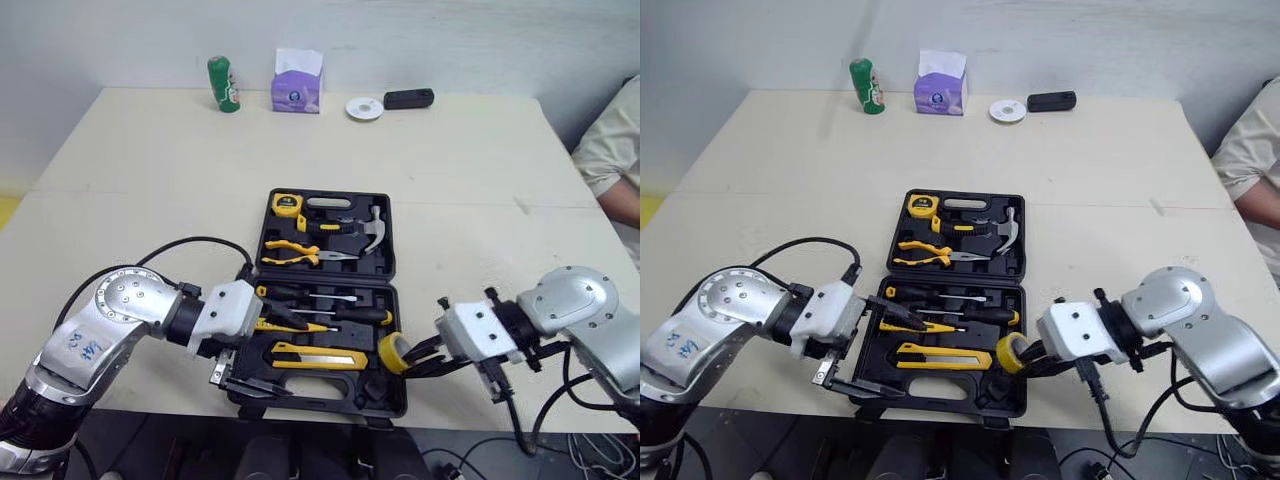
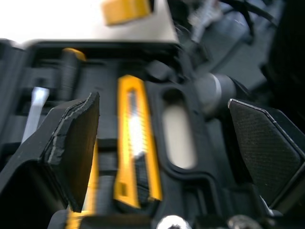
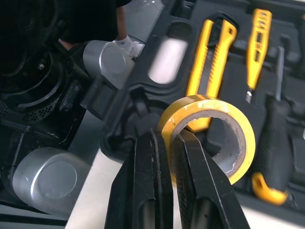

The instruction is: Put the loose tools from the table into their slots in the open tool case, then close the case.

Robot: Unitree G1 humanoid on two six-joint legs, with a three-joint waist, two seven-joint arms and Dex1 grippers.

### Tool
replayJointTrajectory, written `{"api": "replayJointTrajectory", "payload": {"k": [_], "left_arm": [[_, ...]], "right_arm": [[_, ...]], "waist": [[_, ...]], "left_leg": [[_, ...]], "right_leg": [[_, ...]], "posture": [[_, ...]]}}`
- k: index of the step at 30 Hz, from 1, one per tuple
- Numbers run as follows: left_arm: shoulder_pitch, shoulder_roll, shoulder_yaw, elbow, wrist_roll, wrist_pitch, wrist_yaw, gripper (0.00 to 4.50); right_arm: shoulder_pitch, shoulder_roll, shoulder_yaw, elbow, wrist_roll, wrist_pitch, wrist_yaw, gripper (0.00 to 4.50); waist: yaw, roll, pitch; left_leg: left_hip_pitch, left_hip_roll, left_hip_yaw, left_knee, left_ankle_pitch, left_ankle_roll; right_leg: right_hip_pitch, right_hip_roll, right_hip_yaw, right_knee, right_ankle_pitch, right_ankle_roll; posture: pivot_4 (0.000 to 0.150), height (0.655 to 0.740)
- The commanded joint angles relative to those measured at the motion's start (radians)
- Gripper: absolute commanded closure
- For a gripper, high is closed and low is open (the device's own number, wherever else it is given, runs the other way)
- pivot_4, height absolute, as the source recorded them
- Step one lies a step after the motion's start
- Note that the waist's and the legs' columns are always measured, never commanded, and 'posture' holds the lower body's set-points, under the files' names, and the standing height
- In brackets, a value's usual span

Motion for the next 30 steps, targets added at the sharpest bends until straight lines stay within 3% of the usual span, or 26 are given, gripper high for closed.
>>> {"api": "replayJointTrajectory", "payload": {"k": [1, 11, 30], "left_arm": [[0.004, 0.004, -0.014, -0.038, 0.015, -0.024, -0.017, 0.0], [-0.016, -0.008, -0.033, -0.036, 0.01, 0.003, -0.014, 0.0], [-0.063, -0.04, -0.038, -0.006, 0.027, 0.0, -0.007, 0.0]], "right_arm": [[-0.005, 0.016, 0.054, -0.037, -0.04, -0.041, -0.003, 4.47], [-0.014, 0.051, 0.161, 0.007, -0.139, -0.118, -0.006, 4.47], [0.024, 0.001, 0.127, -0.047, -0.115, -0.125, 0.016, 4.47]], "waist": [[0.0, 0.0, 0.0], [0.005, 0.0, 0.0], [0.007, -0.001, 0.0]], "left_leg": [[0.0, 0.0, 0.0, 0.0, 0.0, 0.0], [0.0, 0.0, 0.0, 0.0, 0.0, 0.001], [0.0, 0.0, 0.0, 0.0, 0.0, 0.001]], "right_leg": [[0.0, 0.0, 0.0, 0.0, 0.0, 0.0], [0.0, 0.0, -0.001, 0.0, 0.0, 0.0], [0.0, 0.0, -0.001, 0.004, 0.0, 0.0]], "posture": [[0.15, 0.7316], [0.15, 0.7316], [0.15, 0.7316]]}}
